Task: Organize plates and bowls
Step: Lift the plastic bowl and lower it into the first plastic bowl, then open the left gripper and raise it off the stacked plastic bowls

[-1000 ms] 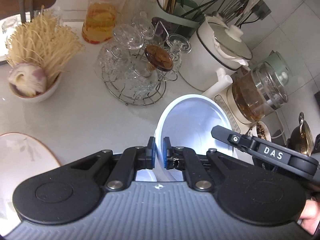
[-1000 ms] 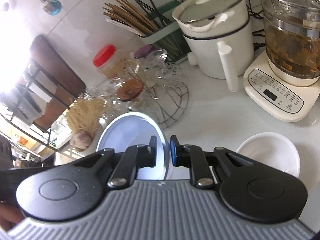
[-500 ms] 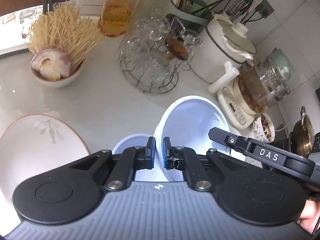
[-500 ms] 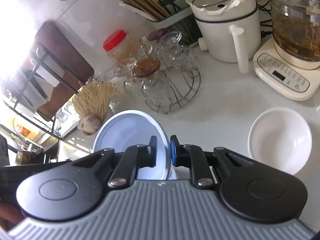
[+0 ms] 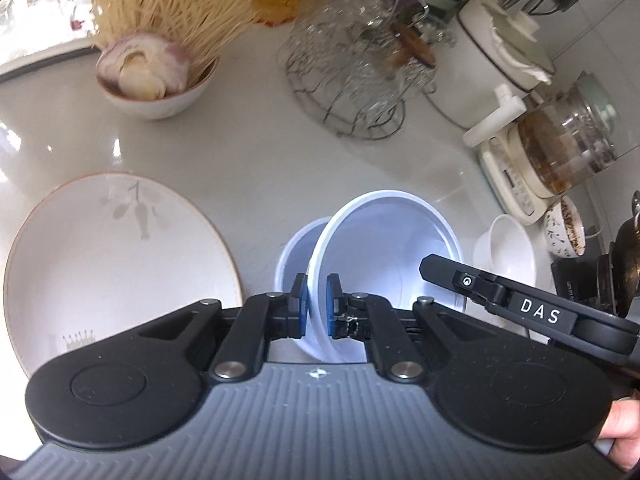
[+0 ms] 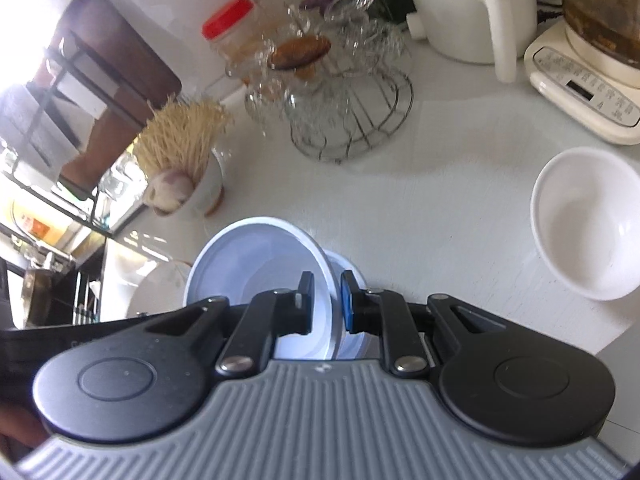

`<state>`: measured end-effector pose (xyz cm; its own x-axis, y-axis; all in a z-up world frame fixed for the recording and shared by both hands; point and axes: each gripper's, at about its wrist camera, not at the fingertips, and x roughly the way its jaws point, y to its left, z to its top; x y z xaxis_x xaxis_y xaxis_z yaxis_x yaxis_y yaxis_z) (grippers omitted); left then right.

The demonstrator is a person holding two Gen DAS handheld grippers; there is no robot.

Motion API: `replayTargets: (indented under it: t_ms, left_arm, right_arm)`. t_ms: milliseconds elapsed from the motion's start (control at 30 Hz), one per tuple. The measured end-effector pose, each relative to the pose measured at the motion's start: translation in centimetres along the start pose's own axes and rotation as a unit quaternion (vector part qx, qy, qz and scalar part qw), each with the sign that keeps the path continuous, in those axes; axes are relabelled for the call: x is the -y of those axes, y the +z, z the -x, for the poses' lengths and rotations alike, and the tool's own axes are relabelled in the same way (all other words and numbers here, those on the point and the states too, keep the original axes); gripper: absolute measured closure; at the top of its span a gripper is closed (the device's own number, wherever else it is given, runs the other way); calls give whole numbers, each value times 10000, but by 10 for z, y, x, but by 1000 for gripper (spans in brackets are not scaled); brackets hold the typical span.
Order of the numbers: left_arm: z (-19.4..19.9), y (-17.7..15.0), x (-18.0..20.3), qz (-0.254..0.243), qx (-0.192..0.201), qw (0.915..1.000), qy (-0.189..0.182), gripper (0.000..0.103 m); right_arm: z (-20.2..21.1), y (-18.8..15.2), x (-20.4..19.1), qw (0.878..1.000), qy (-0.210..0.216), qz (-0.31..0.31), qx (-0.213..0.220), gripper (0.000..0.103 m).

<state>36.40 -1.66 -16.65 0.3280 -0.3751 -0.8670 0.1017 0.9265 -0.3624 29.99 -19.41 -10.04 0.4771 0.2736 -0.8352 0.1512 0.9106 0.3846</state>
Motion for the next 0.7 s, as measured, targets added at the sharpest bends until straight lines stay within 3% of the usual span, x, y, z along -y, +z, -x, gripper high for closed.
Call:
replayTargets:
  t_ms: [500, 633, 667, 700]
  left_arm:
    - [-11, 3, -1, -231, -242, 9994, 49, 93]
    - [-9, 5, -3, -220, -237, 9993, 177, 59]
    - [-7, 5, -4, -213, -199, 9994, 193, 59]
    - [-4, 6, -4, -227, -171, 9995, 151, 59]
  right_arm:
    - [-13, -3, 1, 9997, -212, -131, -84, 84]
    - [-12, -2, -1, 9992, -366, -144, -8, 80]
    - [-12, -1, -1, 9992, -381, -133, 20, 76]
    - [-11, -1, -1, 9991, -396, -138, 65, 64]
